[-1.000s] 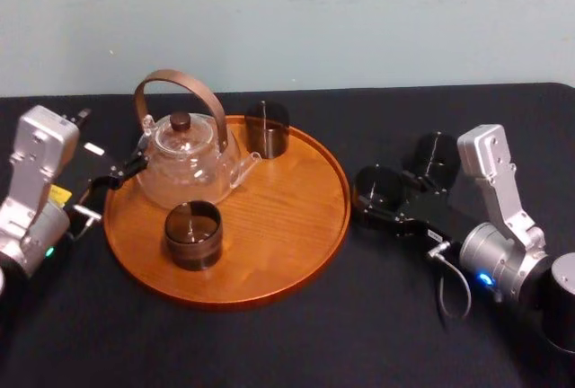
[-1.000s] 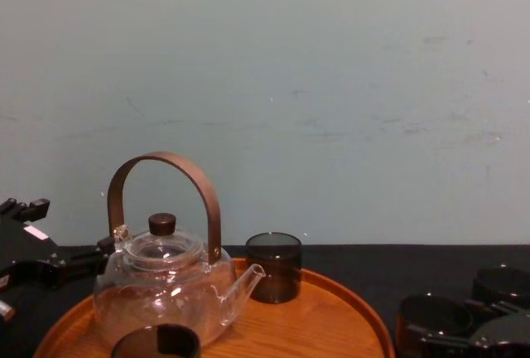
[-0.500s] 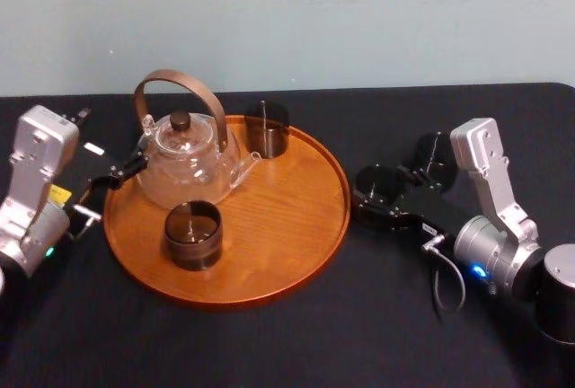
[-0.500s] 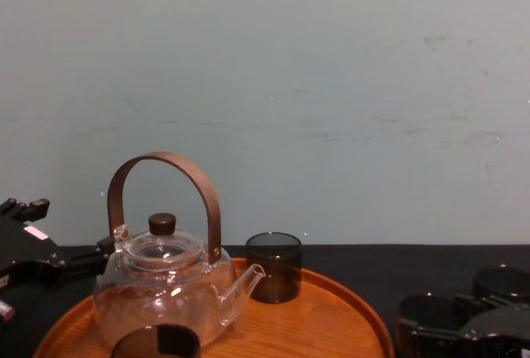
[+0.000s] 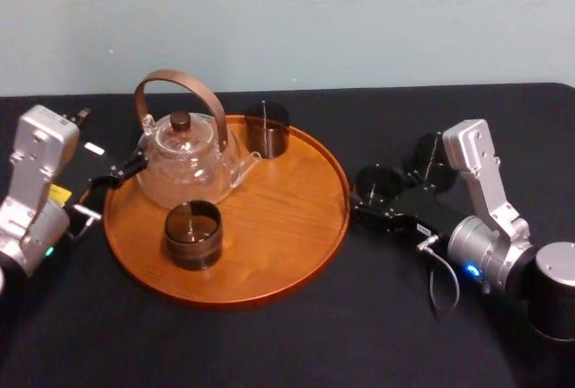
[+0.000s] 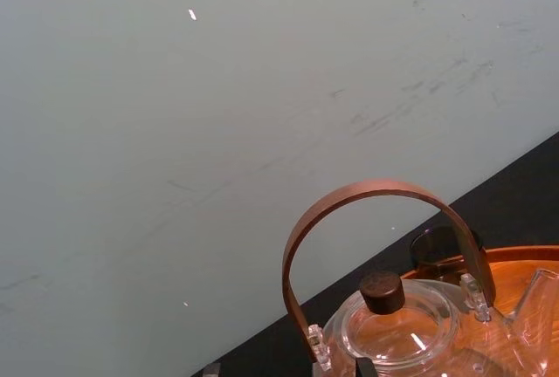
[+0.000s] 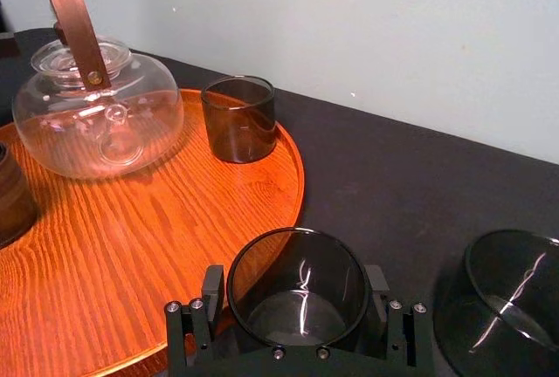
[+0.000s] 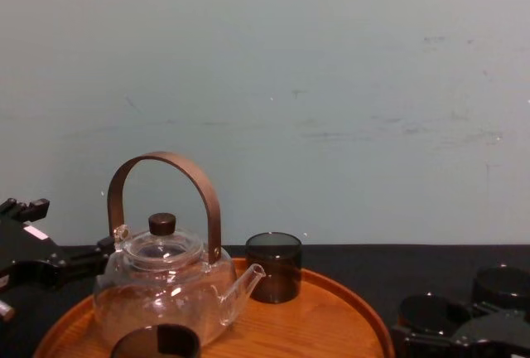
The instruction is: Pick up the glass from the table and place it on the tray.
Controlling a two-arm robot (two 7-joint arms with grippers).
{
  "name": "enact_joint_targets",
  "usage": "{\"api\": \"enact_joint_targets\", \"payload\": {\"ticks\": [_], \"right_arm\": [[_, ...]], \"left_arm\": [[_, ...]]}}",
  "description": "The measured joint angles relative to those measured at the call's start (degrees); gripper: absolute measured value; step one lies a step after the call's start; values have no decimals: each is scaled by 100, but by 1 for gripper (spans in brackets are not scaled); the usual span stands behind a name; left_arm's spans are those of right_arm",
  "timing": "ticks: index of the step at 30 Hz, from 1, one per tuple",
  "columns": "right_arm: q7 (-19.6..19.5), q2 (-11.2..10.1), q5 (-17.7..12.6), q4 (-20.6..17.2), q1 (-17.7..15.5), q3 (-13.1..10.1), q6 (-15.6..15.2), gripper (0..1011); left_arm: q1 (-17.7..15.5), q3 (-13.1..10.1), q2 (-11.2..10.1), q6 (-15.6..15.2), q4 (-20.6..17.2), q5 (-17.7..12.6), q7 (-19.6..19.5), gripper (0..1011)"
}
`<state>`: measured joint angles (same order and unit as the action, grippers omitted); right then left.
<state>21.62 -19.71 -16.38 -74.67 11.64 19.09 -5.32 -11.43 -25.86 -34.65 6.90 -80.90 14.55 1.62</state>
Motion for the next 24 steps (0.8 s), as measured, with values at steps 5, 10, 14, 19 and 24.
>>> {"api": "enact_joint_targets", "payload": {"ticks": [5, 10, 14, 19, 24], "right_arm": [[12, 12, 8, 52, 16, 7, 7, 1002], [15, 18, 19, 83, 28, 8, 13, 1002], [-4, 21, 32, 83, 28, 3, 12, 1002], [-6, 20, 32, 80, 28, 1, 10, 1002], [-8, 19, 32, 78, 27, 1, 9, 993]], "left_arm": [[0, 0, 0, 0, 0, 0, 0, 1001], [0, 0, 0, 0, 0, 0, 0, 1001], [0, 0, 0, 0, 0, 0, 0, 1001], [0, 0, 0, 0, 0, 0, 0, 1001], [0, 0, 0, 0, 0, 0, 0, 1001]]}}
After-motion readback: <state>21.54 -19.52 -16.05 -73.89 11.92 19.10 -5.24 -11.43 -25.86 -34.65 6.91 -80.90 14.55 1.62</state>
